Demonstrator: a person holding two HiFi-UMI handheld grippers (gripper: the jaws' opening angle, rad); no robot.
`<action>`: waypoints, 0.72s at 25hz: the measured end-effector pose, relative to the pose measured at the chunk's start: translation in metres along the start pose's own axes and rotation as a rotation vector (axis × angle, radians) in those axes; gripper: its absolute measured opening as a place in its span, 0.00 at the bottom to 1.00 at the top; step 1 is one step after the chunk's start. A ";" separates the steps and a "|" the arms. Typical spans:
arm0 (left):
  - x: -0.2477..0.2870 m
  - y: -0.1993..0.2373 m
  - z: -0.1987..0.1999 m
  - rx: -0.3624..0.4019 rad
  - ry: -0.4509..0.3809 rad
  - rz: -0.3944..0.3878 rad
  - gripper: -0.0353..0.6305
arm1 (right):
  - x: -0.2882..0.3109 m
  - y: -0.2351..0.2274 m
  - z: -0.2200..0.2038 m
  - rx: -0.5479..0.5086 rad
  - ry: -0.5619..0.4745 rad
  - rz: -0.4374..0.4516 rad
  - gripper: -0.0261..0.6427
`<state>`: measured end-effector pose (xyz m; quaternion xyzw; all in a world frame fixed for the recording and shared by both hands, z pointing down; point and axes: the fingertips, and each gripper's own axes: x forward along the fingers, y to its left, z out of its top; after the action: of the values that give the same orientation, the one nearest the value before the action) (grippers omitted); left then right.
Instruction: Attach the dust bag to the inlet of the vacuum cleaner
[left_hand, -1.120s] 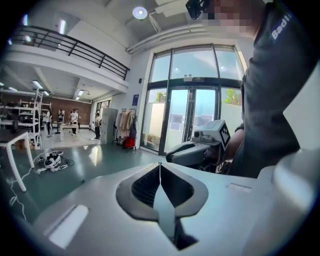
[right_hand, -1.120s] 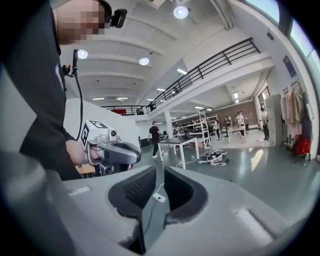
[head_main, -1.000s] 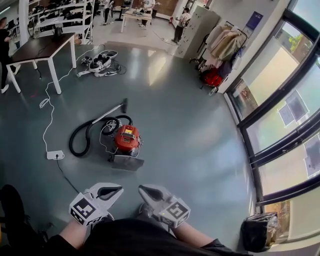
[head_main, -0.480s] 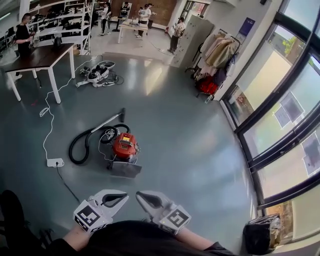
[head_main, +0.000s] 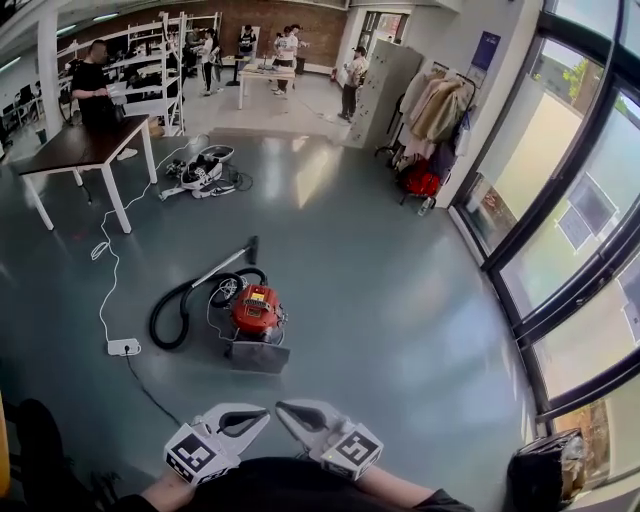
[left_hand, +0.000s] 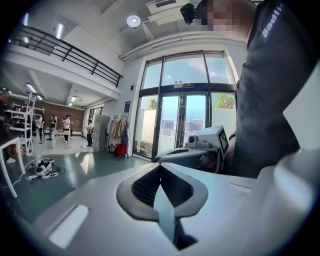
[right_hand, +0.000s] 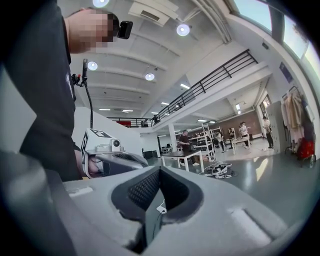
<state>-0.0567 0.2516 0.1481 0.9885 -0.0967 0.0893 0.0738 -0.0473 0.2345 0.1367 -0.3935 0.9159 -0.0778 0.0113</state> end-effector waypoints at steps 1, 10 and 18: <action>0.001 -0.001 0.001 0.003 -0.001 0.003 0.08 | -0.002 0.001 -0.001 -0.003 0.010 0.002 0.03; 0.000 -0.011 -0.001 0.007 0.007 -0.009 0.08 | -0.009 0.010 -0.004 -0.019 0.024 -0.003 0.03; 0.000 -0.014 0.003 0.019 0.008 -0.023 0.08 | -0.008 0.009 -0.004 -0.032 0.033 -0.015 0.03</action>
<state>-0.0530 0.2641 0.1433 0.9899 -0.0843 0.0932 0.0656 -0.0490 0.2470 0.1390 -0.3990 0.9142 -0.0696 -0.0109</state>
